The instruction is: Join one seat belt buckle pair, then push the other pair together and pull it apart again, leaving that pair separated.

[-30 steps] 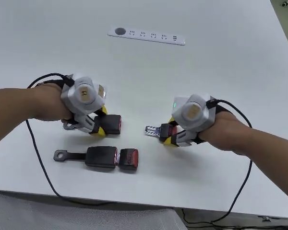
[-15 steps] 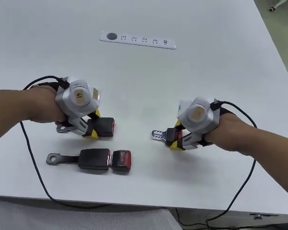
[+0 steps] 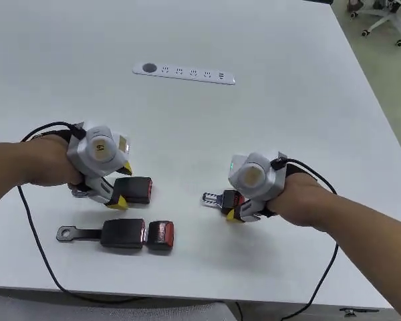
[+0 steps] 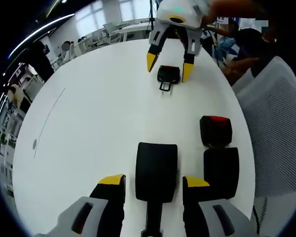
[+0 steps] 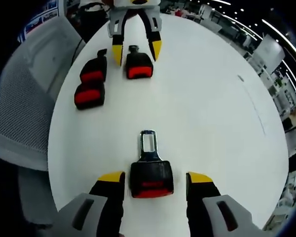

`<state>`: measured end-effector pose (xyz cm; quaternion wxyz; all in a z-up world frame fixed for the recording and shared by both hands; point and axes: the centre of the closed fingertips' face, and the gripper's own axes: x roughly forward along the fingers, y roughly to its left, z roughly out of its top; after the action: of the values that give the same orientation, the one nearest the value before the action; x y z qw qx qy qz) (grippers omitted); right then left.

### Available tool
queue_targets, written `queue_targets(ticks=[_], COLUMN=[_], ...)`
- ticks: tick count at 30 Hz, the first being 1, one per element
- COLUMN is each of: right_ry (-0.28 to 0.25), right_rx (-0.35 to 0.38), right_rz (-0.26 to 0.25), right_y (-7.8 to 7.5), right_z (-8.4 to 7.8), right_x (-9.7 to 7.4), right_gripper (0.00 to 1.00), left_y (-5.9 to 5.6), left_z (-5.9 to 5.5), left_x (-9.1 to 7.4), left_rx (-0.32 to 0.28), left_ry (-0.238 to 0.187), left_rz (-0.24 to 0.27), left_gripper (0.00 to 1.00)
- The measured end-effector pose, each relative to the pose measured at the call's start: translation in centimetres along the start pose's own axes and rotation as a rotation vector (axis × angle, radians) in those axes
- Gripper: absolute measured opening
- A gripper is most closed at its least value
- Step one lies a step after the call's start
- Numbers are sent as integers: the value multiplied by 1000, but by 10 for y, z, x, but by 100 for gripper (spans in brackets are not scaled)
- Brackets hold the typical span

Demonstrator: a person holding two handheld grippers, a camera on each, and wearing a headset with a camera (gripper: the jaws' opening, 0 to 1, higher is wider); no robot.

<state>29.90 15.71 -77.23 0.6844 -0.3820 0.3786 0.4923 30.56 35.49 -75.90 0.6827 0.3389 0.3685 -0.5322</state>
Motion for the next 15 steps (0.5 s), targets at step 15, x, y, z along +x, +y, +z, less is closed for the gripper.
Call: queue_targets(ticks=[15], right_ry=[-165], right_rx=[129], right_rz=[-78], right_y=[37], right_z=[12], right_x=[-32], right_gripper=[60], left_y=[-37], left_z=[-18], left_x=[-50], left_rx=[-187], left_ry=[-112], left_rz=[128], left_gripper=[67])
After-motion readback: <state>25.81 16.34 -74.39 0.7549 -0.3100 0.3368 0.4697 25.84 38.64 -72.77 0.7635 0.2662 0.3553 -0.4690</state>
